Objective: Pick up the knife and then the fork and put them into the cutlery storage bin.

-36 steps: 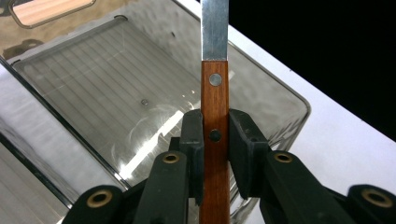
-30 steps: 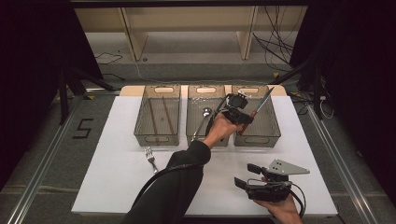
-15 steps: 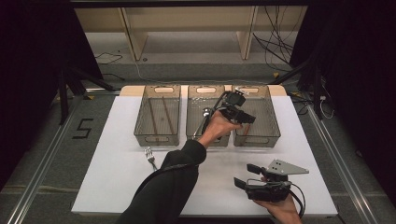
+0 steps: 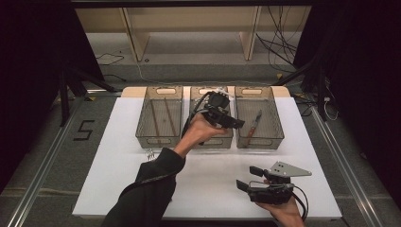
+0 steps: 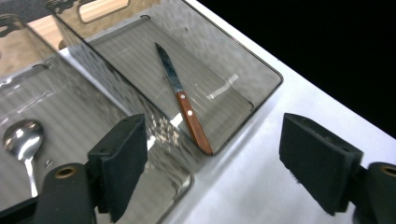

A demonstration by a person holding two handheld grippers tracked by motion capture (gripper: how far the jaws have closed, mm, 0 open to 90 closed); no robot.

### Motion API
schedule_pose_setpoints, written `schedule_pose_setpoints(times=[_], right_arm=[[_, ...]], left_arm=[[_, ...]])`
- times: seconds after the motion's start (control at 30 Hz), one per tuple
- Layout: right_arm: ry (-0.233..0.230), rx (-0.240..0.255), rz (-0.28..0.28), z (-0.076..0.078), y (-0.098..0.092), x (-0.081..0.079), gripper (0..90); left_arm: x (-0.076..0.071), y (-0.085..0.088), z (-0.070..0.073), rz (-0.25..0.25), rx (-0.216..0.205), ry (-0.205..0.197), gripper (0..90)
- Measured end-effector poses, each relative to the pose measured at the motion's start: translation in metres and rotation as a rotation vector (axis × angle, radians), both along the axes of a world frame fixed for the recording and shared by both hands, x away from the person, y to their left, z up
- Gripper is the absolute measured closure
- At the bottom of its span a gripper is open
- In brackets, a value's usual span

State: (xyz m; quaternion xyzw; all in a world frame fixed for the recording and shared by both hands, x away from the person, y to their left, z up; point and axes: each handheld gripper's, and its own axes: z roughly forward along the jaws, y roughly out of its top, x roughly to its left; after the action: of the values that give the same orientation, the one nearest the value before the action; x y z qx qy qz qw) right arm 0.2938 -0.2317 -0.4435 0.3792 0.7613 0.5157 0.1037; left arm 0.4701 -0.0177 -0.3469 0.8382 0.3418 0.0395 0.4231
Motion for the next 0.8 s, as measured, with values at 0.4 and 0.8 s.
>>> schedule_pose_setpoints(times=[0.4, 0.8], right_arm=[[-0.008, 0.005, -0.011, 0.002, -0.003, -0.001, 25.2], [0.001, 0.0, -0.012, 0.001, -0.002, 0.0, 25.2]], left_arm=[[-0.03, 0.063, -0.016, 0.005, 0.011, 0.006, 19.9], [-0.059, 0.103, -0.048, 0.037, 0.002, 0.034, 18.4]])
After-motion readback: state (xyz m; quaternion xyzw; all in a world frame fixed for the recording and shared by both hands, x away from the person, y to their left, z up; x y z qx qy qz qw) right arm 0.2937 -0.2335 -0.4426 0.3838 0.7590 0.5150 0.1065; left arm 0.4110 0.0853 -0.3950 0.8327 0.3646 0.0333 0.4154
